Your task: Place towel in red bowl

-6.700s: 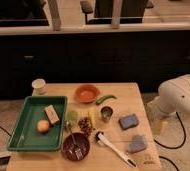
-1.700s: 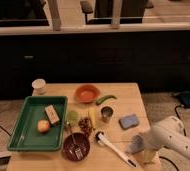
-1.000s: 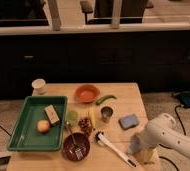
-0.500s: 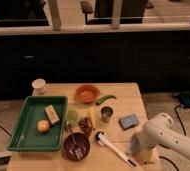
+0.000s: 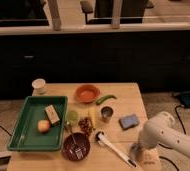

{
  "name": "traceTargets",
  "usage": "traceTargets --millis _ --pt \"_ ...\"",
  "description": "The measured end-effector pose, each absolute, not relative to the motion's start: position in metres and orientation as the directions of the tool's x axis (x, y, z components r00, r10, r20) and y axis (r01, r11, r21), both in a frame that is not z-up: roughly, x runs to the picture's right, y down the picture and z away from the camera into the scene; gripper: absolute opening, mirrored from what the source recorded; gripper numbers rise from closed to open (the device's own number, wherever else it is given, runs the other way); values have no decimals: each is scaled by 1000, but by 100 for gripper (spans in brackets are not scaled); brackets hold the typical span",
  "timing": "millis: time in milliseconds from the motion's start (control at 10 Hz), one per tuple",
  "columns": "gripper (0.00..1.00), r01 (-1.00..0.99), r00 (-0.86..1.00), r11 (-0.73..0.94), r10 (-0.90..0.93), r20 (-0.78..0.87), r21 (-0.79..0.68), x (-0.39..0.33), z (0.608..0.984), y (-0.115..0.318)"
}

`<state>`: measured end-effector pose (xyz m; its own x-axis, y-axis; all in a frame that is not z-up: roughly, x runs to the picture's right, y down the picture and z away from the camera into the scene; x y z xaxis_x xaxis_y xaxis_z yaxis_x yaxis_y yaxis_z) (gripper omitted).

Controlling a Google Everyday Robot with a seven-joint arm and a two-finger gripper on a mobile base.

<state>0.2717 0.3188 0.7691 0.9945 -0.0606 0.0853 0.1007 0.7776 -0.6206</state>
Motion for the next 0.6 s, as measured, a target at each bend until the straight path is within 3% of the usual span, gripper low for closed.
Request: traceTargets --millis 600 --pt "0 26 998 770 13 55 -638 298 774 287"
